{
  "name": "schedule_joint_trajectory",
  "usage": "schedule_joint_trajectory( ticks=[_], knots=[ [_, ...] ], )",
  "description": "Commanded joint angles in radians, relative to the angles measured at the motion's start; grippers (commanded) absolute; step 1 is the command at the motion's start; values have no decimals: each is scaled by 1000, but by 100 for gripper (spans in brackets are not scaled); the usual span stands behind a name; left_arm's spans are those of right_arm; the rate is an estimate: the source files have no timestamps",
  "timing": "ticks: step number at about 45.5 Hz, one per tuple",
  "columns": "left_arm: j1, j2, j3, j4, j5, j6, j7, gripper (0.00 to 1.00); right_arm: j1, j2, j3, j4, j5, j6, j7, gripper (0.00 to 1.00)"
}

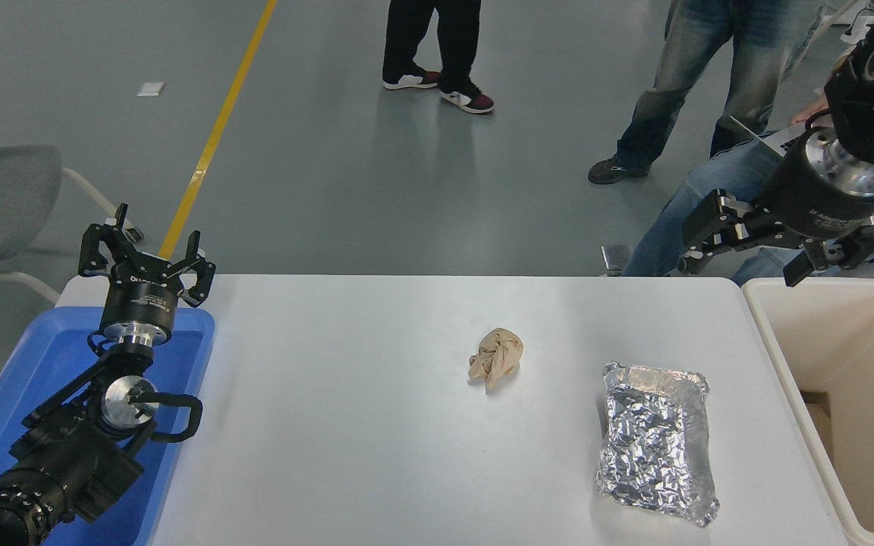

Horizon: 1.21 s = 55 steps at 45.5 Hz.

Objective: Pick up foil plate and place in dustbin

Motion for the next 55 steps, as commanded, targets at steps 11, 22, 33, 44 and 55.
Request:
schedule_joint_trajectory(
  ticks=[11,22,33,44,55],
  knots=[
    [0,0,0,-1,0,0,0,99,-3,-1,-3,0,0,0,0,100],
    [0,2,0,1,0,0,0,99,-5,-1,-24,1,0,0,0,100],
    [0,2,0,-1,0,0,0,99,-43,0,-38,0,9,0,0,100],
    [0,2,0,-1,0,0,0,99,-115,10,-13,5,31,0,2,100],
    [0,2,0,-1,0,0,0,99,-247,11,19,0,-58,-6,-3,100]
  ],
)
